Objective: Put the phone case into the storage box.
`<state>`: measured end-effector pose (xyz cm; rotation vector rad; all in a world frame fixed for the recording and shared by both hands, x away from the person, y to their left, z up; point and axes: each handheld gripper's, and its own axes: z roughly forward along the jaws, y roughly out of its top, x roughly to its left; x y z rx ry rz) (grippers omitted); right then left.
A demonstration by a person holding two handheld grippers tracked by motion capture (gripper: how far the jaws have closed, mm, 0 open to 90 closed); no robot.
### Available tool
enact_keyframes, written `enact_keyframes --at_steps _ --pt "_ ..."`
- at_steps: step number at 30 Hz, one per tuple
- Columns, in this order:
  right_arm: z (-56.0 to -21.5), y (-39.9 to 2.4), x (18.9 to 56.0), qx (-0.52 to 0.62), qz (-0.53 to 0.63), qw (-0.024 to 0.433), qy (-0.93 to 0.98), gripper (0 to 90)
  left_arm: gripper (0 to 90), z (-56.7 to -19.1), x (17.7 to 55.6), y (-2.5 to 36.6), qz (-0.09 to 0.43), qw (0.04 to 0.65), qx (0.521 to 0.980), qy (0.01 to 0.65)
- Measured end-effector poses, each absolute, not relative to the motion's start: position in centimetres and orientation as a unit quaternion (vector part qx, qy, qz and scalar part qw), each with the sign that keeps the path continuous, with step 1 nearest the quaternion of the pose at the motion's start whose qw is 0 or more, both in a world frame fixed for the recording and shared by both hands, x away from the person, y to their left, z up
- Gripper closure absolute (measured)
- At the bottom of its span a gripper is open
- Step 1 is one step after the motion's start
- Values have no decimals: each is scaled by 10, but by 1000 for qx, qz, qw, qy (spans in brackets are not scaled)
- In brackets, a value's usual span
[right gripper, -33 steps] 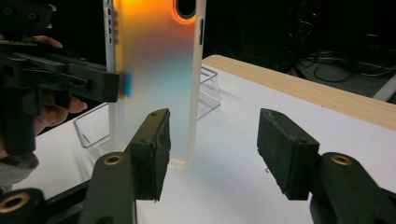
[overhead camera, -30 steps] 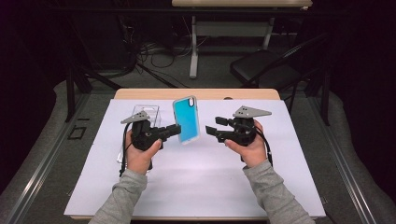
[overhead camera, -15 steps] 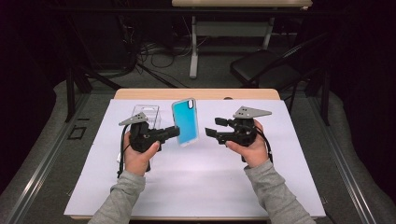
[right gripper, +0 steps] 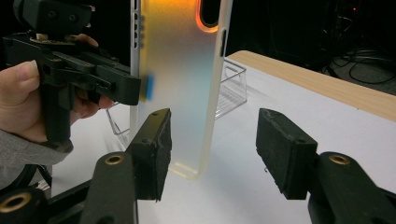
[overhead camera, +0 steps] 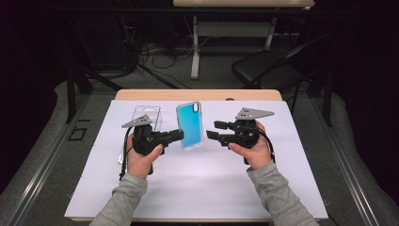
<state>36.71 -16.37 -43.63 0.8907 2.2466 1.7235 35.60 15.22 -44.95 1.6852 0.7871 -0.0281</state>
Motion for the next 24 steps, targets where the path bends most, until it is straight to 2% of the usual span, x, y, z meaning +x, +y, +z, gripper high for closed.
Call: enact_keyframes --at_steps 24 --pt "-440 -165 371 293 579 49 759 545 818 -454 352 136 -51 600 734 315"
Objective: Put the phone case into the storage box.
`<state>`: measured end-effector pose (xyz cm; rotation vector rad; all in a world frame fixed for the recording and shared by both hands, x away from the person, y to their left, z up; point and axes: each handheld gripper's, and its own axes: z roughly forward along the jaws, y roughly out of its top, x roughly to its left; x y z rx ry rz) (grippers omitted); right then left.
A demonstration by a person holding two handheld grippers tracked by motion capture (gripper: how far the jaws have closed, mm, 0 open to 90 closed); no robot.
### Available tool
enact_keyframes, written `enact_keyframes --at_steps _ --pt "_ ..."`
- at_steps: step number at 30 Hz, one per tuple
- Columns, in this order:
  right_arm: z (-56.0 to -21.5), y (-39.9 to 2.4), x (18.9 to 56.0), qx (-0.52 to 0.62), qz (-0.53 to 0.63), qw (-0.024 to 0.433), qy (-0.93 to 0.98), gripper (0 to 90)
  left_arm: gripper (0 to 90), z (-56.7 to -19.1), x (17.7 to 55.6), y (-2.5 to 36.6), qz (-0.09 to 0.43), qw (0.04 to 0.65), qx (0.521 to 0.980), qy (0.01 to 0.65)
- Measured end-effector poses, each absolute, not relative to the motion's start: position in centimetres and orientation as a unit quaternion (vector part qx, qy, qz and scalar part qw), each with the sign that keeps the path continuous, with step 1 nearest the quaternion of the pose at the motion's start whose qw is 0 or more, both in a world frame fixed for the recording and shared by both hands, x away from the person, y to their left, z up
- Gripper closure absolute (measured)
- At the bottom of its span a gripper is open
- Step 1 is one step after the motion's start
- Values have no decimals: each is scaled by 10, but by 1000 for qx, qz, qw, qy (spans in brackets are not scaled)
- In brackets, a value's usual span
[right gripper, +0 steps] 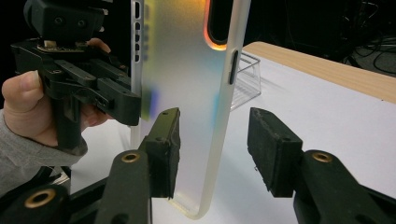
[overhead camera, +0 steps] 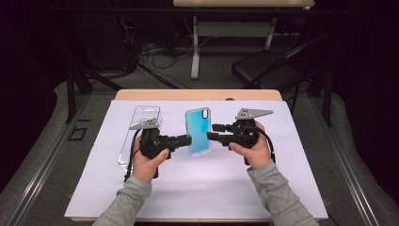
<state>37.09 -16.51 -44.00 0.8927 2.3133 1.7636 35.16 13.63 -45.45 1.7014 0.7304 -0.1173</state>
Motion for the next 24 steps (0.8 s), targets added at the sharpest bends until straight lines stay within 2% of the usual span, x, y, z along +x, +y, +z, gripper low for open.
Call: enact_keyframes --at_steps 24 --pt "-441 -164 371 285 585 27 759 599 818 -456 350 131 -56 596 740 308"
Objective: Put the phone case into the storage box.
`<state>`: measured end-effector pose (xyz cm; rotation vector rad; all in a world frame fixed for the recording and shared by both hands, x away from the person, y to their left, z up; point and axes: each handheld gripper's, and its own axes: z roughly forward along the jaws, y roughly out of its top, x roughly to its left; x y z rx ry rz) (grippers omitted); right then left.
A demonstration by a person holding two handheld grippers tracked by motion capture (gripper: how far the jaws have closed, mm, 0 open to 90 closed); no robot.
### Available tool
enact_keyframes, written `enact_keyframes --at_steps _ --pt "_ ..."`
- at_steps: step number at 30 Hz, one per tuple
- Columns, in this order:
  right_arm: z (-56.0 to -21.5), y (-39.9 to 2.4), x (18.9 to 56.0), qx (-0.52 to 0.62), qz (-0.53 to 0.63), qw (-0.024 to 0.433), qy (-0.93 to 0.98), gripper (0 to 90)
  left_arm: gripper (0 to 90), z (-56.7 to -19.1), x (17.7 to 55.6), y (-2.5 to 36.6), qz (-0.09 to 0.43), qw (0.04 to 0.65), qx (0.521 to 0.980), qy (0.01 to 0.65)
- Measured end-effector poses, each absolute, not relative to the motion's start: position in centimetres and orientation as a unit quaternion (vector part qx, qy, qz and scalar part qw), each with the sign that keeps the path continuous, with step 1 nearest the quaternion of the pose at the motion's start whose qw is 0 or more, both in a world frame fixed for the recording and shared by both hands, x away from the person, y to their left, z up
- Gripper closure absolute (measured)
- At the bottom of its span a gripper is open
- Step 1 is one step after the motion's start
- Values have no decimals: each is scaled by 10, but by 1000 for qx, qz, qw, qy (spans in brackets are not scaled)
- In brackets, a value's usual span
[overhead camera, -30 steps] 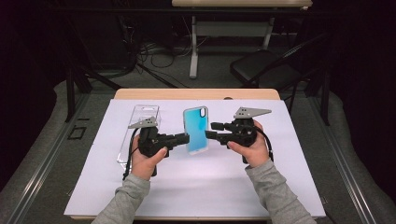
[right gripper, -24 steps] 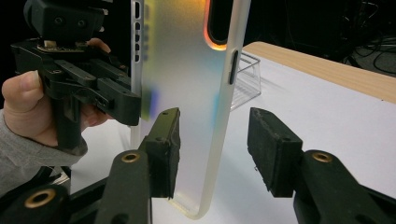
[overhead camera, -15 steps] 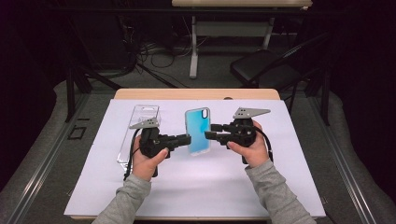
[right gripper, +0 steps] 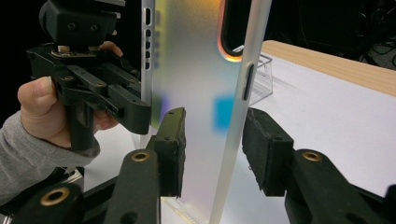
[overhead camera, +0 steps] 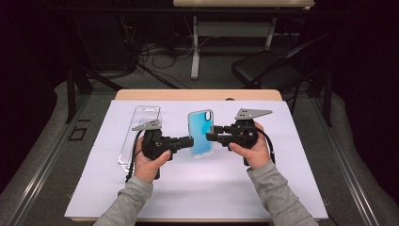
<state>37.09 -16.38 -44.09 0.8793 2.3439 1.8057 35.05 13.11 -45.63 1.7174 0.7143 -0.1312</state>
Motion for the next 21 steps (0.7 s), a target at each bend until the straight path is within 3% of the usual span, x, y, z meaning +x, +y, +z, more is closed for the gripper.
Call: enact_keyframes --at_steps 21 --pt "-442 -167 373 288 583 32 759 732 818 -457 351 132 -57 595 740 307"
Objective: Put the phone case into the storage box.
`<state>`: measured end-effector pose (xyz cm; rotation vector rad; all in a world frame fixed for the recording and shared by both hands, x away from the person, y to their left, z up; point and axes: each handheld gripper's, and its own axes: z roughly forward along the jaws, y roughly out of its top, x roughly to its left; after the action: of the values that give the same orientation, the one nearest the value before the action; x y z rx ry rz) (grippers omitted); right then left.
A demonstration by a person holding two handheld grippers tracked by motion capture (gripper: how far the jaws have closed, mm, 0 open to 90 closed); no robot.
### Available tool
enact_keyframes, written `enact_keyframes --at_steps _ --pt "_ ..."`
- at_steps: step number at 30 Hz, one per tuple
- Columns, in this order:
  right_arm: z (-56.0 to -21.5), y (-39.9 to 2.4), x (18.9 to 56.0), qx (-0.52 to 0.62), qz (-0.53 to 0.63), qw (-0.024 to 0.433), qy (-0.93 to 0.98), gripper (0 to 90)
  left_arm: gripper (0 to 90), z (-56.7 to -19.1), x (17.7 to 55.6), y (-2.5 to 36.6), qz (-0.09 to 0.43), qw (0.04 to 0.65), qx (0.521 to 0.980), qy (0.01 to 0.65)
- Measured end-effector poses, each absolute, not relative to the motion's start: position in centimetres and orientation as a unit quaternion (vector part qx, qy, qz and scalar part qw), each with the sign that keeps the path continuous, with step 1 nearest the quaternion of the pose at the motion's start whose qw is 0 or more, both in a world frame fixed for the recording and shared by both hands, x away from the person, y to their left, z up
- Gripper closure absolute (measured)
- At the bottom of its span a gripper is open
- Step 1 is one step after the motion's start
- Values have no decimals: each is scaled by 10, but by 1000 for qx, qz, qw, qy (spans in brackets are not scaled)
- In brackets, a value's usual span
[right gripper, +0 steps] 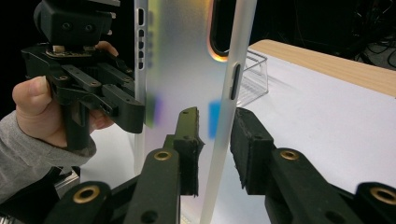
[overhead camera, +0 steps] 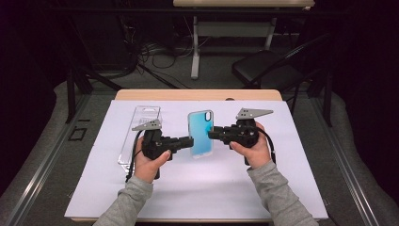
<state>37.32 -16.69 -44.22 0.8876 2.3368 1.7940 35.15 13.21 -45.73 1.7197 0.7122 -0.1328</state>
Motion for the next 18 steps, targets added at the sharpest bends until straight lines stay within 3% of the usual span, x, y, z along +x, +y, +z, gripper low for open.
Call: enact_keyframes --at_steps 18 --pt "-444 -170 376 293 586 23 755 808 818 -458 352 132 -59 596 741 304"
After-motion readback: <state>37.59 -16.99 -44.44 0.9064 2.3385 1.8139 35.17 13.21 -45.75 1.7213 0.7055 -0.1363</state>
